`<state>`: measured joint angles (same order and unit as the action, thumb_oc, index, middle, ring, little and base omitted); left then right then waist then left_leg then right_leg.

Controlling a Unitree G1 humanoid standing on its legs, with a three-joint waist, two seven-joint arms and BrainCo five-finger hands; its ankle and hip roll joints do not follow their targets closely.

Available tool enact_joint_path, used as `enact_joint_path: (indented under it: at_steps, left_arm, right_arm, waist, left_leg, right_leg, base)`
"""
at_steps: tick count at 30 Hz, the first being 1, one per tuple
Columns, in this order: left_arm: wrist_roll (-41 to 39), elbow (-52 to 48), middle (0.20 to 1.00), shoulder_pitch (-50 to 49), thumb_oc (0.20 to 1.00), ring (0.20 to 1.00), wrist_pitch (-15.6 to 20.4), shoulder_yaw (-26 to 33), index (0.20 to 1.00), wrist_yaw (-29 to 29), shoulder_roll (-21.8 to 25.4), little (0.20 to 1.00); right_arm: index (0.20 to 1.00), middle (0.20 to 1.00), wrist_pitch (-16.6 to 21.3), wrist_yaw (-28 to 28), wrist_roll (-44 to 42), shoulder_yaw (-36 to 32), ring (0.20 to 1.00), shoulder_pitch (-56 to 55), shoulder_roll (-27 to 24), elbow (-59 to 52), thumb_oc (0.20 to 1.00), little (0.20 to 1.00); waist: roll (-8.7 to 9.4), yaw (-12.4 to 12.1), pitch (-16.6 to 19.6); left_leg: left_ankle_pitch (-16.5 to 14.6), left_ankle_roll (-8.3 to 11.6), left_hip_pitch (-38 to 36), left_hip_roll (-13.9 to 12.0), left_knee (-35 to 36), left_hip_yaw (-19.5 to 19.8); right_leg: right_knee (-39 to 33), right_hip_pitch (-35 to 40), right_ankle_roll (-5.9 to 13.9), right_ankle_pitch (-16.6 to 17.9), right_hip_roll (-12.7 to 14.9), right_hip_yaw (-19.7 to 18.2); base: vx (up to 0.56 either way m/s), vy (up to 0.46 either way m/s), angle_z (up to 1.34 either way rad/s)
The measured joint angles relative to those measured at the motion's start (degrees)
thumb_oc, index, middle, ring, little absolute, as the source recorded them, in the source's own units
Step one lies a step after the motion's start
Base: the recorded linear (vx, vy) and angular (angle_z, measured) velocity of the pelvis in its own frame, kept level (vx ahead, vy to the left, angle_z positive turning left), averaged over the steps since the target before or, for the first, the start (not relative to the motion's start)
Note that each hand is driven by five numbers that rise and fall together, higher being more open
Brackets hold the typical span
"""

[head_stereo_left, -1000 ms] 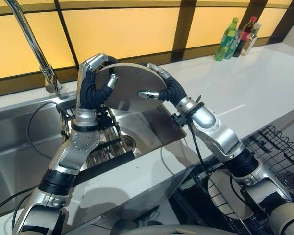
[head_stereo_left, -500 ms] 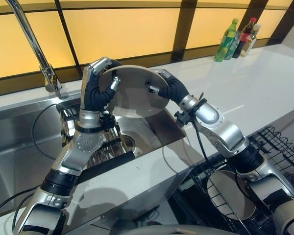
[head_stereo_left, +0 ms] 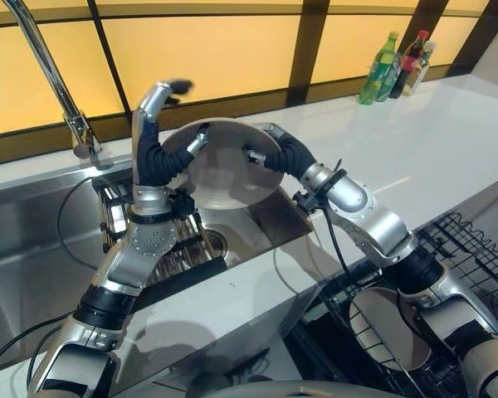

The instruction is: Pick up plates and place into dishwasher.

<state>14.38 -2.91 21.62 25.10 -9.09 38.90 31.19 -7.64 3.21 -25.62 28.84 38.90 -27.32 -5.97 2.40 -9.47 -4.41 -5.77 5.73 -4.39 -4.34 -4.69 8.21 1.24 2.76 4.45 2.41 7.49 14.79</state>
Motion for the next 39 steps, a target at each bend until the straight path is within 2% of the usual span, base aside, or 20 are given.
enact_joint_path:
  at_steps: [5,9,12,14,18,21,22,25,32,37,39]
  left_arm:
    - [-2.98,-0.95,1.000,-0.02,1.000,1.000,-1.05,7.63,1.000,4.43,-1.24,1.000]
    - [-6.77,-1.44,1.000,-0.09,1.000,1.000,-3.13,15.41,1.000,8.03,-0.86,1.000]
    - [-8.66,-1.56,1.000,-0.38,1.000,1.000,-3.52,18.80,1.000,9.17,-0.72,1.000]
    - [-8.95,-1.56,1.000,-0.62,1.000,1.000,-4.00,19.46,1.000,9.14,-0.66,1.000]
    - [-9.00,-1.39,1.000,-2.06,1.000,1.000,-4.84,19.55,1.000,8.63,1.45,1.000]
    - [-8.99,-0.65,1.000,-2.71,1.000,1.000,-5.98,19.97,1.000,8.19,1.70,1.000]
    - [-8.99,-0.29,1.000,-3.17,1.000,1.000,-6.32,20.62,1.000,8.15,1.78,1.000]
    - [-9.02,-0.20,1.000,-6.72,1.000,1.000,-8.11,23.57,1.000,7.42,1.87,1.000]
    - [-9.71,0.13,1.000,-12.84,1.000,1.000,-9.48,27.68,1.000,4.26,1.84,1.000]
    - [-10.75,1.38,1.000,-13.16,1.000,1.000,-9.22,28.33,1.000,2.71,1.86,1.000]
    - [-10.95,1.73,1.000,-13.87,1.000,1.000,-9.16,28.45,1.000,2.66,2.32,1.000]
  right_arm:
    - [0.200,0.200,0.67,-2.36,6.15,-6.09,0.200,-2.75,-0.09,-2.19,0.200,0.200]
    - [0.200,0.200,0.94,-4.07,8.91,-13.55,0.200,-8.11,-7.29,-1.81,0.200,0.200]
    - [0.200,0.200,1.14,-6.05,10.57,-19.88,0.200,-12.83,-10.24,0.18,0.200,0.200]
    - [0.200,0.200,1.40,-7.37,11.45,-22.43,0.200,-15.24,-11.64,0.38,0.200,0.200]
    - [0.200,0.200,3.14,-11.35,14.78,-25.64,0.200,-16.95,-12.44,2.16,0.200,0.200]
    - [0.200,0.200,3.63,-15.61,18.07,-27.40,0.200,-17.88,-12.91,2.94,0.200,0.200]
    - [0.200,0.200,3.98,-16.86,19.13,-28.13,0.200,-18.63,-13.11,2.93,0.200,0.200]
    - [0.200,0.200,4.40,-19.94,22.34,-33.05,0.200,-24.03,-13.29,2.87,0.200,0.200]
    - [0.200,0.200,3.95,-22.60,26.64,-39.79,0.200,-34.80,-13.40,4.49,0.200,0.200]
    - [0.200,0.200,3.39,-23.85,31.61,-40.25,0.200,-36.62,-13.49,12.41,0.200,0.200]
    - [0.200,0.200,2.70,-24.34,33.50,-40.37,0.200,-37.99,-13.59,13.59,0.200,0.200]
  waist:
    - [0.06,1.80,0.04]
    - [0.10,2.53,0.06]
    - [0.06,3.82,0.04]
    - [-0.17,4.12,-0.11]
    - [-0.63,7.17,-0.45]
    - [-1.19,8.26,-0.77]
    - [-1.26,9.19,-0.82]
    - [-1.66,9.93,-1.22]
    - [-2.45,10.30,-1.98]
    - [-2.16,10.40,-3.18]
    - [-1.64,10.27,-3.90]
  left_leg:
    - [-0.01,-0.03,-0.03,-0.42,0.40,-0.60]
    - [0.02,-0.03,-0.56,-0.39,0.70,-2.59]
    - [0.02,-0.06,-1.48,-0.52,1.51,-3.60]
    - [0.01,-0.06,-2.15,-0.75,2.10,-4.90]
    - [0.01,-0.05,-4.05,-1.28,3.32,-6.89]
    - [-0.01,-0.07,-5.03,-1.42,4.04,-8.33]
    - [-0.01,-0.07,-5.10,-1.41,4.22,-8.55]
    - [0.01,-0.07,-6.08,-1.64,5.04,-9.85]
    - [-0.17,-0.46,-7.03,-1.53,6.02,-12.45]
    - [-0.09,-0.84,-6.65,-0.56,5.83,-12.83]
    - [-0.21,-1.08,-4.75,0.15,4.51,-12.83]
  right_leg:
    - [-0.09,-0.26,0.03,-0.01,0.13,-0.19]
    - [-0.07,-1.04,0.02,0.12,-0.24,-1.50]
    - [-0.17,-0.97,0.03,0.12,-0.39,-2.35]
    - [-0.21,-0.96,0.03,0.16,-0.66,-3.43]
    - [-0.70,-0.99,-0.19,0.54,-1.48,-5.18]
    - [-1.30,-0.90,-0.22,1.00,-1.86,-6.73]
    - [-1.41,-1.02,-0.18,1.06,-1.94,-6.93]
    - [-1.50,-1.13,-0.25,1.19,-2.41,-8.24]
    - [-1.37,-1.97,-0.11,1.63,-2.75,-11.10]
    - [-0.54,-3.35,0.24,1.99,-2.34,-11.95]
    - [2.06,-6.02,0.13,2.02,-1.85,-12.31]
  base:
    - [-0.01,0.007,-0.01]
    - [-0.01,0.021,-0.16]
    - [0.03,-0.008,-0.18]
    - [0.03,-0.034,-0.23]
    - [0.04,-0.030,-0.26]
    - [0.05,-0.024,-0.27]
    - [0.08,-0.026,-0.20]
    - [0.09,-0.001,-0.20]
    - [0.09,0.026,-0.21]
    - [0.03,0.064,-0.14]
    - [0.01,0.044,-0.08]
